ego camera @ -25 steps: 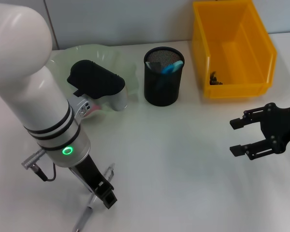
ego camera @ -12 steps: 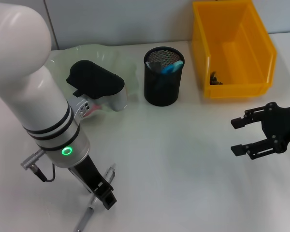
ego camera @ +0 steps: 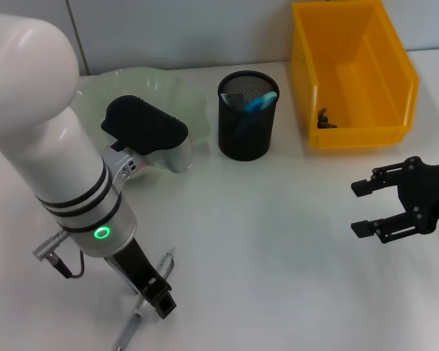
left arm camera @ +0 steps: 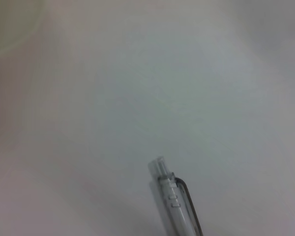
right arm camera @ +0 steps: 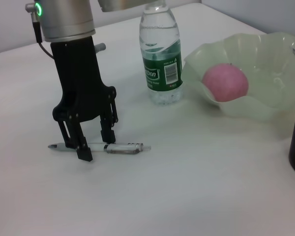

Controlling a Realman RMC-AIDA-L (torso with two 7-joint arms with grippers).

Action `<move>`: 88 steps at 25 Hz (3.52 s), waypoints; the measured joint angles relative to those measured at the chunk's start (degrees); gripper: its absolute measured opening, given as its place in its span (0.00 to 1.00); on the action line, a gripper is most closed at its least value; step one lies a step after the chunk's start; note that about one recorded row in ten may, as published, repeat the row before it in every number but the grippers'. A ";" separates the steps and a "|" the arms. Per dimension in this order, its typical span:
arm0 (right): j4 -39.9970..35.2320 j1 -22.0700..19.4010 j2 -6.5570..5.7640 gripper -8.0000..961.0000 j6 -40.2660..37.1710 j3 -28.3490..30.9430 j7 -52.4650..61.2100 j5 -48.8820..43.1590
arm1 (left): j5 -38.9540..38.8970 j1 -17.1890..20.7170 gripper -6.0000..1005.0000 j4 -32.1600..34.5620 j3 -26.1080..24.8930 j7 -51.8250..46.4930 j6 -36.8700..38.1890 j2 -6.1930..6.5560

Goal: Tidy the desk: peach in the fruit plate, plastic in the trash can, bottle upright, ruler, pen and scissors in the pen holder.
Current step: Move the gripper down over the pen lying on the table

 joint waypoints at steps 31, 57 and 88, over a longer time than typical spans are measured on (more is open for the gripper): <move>-0.91 -0.47 0.02 0.78 -0.08 0.04 0.18 0.00 | 0.09 0.07 0.49 0.25 0.83 0.19 -0.49 0.00; -1.51 -0.65 0.07 0.78 -0.77 0.26 0.64 0.00 | 0.44 -0.32 0.21 0.41 1.62 1.21 -0.67 0.00; -2.15 -0.76 0.16 0.78 -0.78 0.26 1.40 0.00 | 1.35 0.14 0.31 0.26 3.92 1.32 -2.69 0.00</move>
